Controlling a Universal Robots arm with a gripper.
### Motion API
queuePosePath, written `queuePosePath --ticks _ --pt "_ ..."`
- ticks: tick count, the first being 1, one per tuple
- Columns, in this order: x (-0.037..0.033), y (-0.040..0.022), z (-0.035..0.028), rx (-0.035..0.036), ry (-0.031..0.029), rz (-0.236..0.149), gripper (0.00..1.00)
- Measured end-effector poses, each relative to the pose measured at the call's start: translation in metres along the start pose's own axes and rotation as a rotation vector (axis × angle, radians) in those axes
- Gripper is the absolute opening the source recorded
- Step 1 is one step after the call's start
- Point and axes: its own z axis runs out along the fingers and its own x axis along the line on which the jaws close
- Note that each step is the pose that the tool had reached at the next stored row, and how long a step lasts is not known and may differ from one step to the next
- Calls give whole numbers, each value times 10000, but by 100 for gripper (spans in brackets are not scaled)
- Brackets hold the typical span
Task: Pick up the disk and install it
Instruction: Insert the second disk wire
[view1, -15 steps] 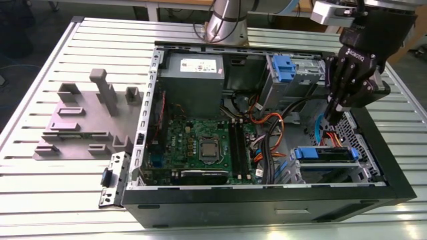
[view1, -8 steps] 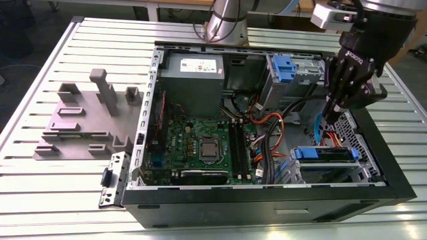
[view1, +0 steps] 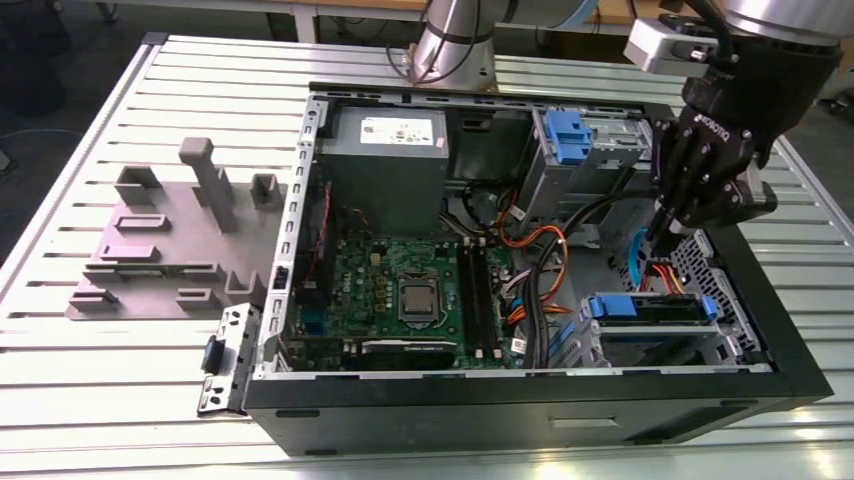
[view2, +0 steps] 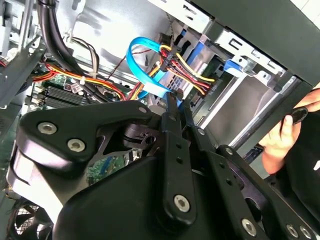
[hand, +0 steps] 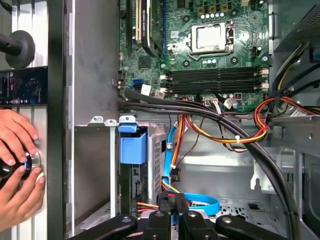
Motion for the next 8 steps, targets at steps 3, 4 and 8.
queuePosePath --ticks 3,4,8 --pt "2 5 1 8 -1 2 16" --pt "3 7 1 13 -1 2 16" --pt "3 7 2 14 -1 3 16"
